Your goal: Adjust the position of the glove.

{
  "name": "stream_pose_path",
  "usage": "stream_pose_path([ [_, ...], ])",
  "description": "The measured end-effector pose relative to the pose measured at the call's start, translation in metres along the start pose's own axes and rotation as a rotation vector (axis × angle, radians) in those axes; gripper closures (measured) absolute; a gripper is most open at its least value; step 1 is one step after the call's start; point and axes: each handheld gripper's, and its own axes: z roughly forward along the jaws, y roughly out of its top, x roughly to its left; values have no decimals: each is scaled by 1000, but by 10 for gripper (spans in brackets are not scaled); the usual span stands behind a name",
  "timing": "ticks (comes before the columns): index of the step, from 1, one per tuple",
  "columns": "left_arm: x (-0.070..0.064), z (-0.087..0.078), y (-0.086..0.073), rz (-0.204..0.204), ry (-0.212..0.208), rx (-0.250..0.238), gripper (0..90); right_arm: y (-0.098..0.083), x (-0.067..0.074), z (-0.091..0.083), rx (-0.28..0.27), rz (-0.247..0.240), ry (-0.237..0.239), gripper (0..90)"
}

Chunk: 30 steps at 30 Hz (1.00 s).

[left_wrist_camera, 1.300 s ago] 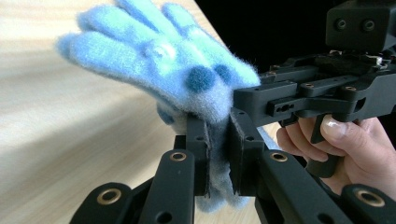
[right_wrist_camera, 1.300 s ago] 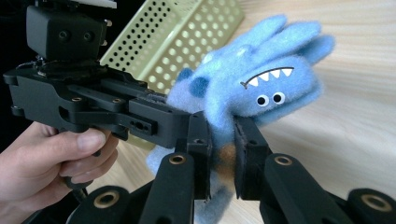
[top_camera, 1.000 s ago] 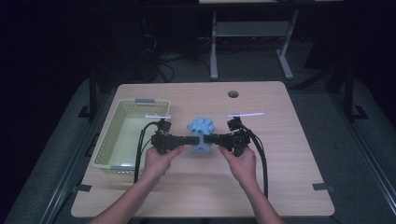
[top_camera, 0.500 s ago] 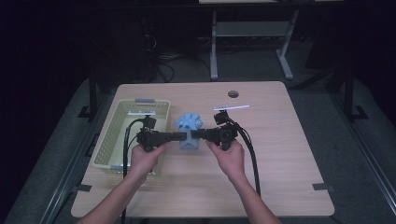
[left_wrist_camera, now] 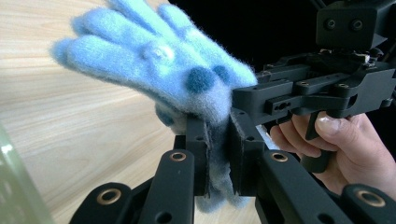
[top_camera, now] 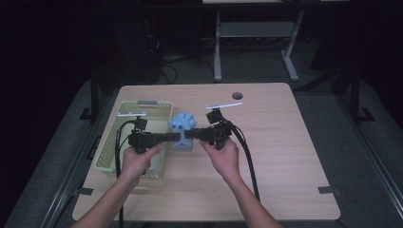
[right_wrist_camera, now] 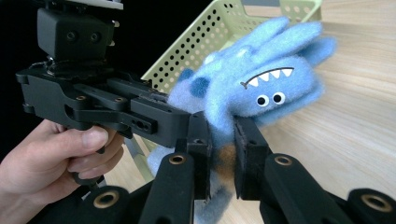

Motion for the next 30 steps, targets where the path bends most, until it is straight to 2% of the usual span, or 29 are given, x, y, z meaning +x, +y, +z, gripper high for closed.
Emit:
stream_pose_path([
  [12,8,-18,-2,-10,7,-15,799,6,9,17,14,-21,17,793],
  [20,16,-34,-4,-10,27,-27,799,9,15,32,20,-16,28,793],
  [26,20,-44,-5,-27,34,-36,799,12,21,43,31,-12,41,793],
  [30,21,-48,-4,-19,41,-36,800,14,24,48,31,-25,48,793],
])
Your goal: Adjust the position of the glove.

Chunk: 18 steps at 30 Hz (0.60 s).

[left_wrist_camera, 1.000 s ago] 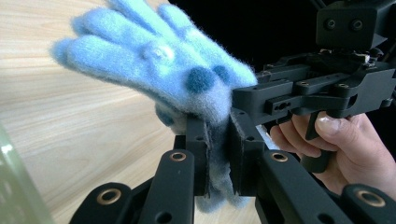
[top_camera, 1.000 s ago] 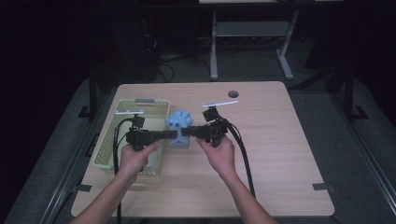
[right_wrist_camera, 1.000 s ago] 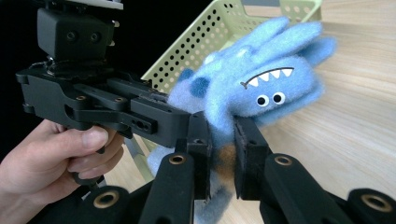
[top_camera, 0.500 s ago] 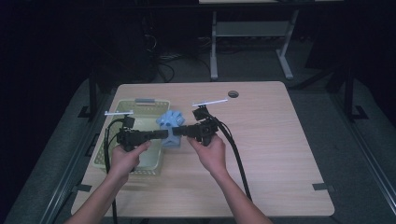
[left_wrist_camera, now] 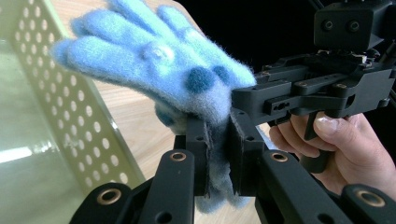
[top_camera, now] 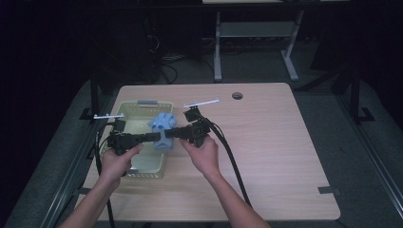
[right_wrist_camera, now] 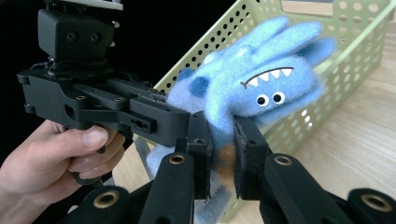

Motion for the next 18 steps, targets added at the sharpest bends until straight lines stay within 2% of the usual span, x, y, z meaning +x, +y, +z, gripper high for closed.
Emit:
stream_pose_path([
  [4,2,-6,0,-6,2,-4,800,2,2,4,7,-12,7,792],
  [18,12,-17,-2,-19,24,-6,800,5,4,21,30,-7,19,792],
])
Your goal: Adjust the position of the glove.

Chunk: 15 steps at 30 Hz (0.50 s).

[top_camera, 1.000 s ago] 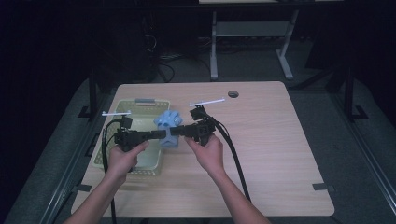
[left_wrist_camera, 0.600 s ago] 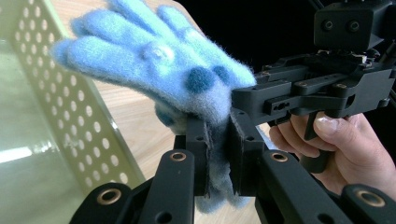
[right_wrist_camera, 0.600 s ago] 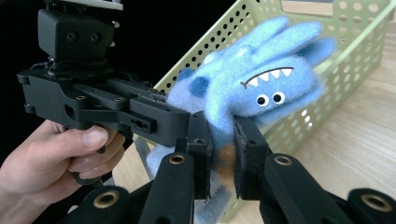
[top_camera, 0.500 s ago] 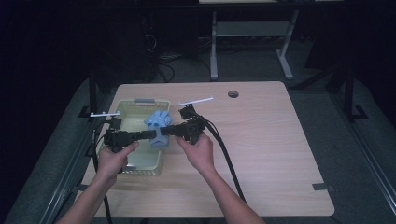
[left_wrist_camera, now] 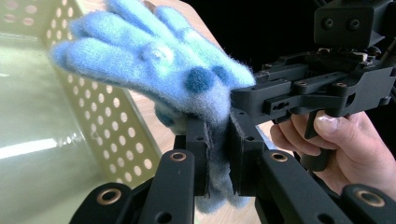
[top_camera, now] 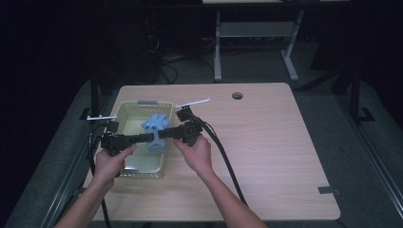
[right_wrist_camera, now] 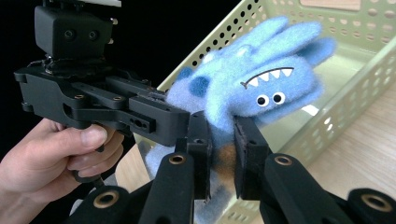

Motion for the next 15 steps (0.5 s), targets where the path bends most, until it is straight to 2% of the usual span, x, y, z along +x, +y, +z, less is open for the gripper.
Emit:
stream_pose_path([
  [11,14,-14,0,-30,16,-6,801,6,5,21,16,-5,6,792],
  [15,20,-19,-1,-39,31,-1,801,6,4,30,18,9,20,792],
])
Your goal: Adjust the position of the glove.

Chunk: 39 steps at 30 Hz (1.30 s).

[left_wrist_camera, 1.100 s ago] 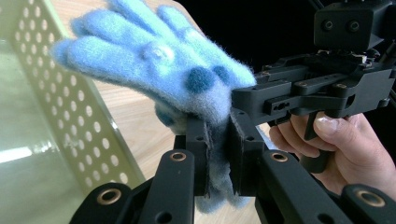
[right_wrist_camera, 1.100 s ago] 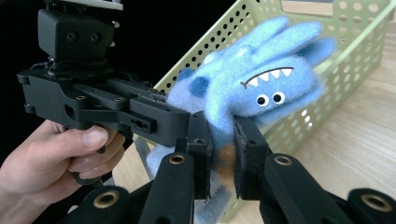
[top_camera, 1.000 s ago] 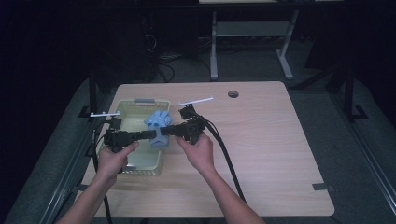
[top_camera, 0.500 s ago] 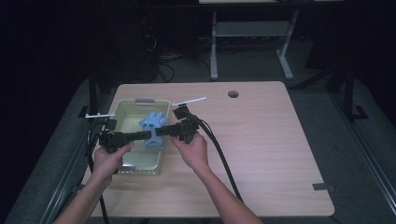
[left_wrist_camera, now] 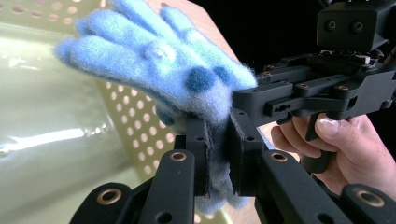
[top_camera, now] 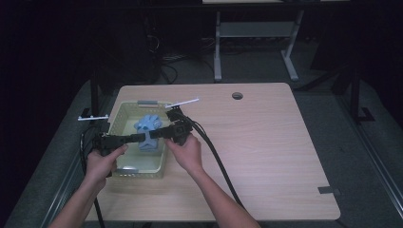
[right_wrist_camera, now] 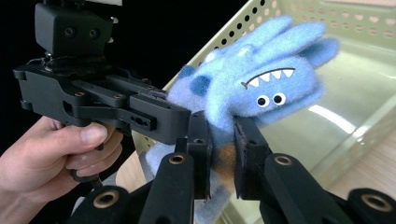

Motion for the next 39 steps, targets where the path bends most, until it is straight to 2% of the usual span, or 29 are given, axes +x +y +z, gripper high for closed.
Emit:
stream_pose_path([
  [10,12,-8,-2,-20,37,16,802,-2,-3,21,14,21,10,791],
  [15,18,-11,-1,-8,41,41,803,-3,-3,28,22,17,16,787],
  [19,21,-12,-1,-17,50,50,806,-4,-4,33,25,28,18,785],
  [23,23,-13,-1,-8,70,65,812,-4,-5,38,34,41,14,778],
  [24,23,-13,-1,-4,72,68,813,-5,-6,39,33,27,12,776],
  [26,24,-14,-2,1,77,74,814,-5,-6,41,38,28,10,771],
  [31,27,-14,-3,-1,105,84,818,-6,-7,45,56,43,0,760],
  [35,31,-14,-3,-7,134,93,821,-6,-7,45,56,35,-25,758],
  [39,34,-10,-4,11,194,126,824,-6,-10,42,55,34,-38,749],
])
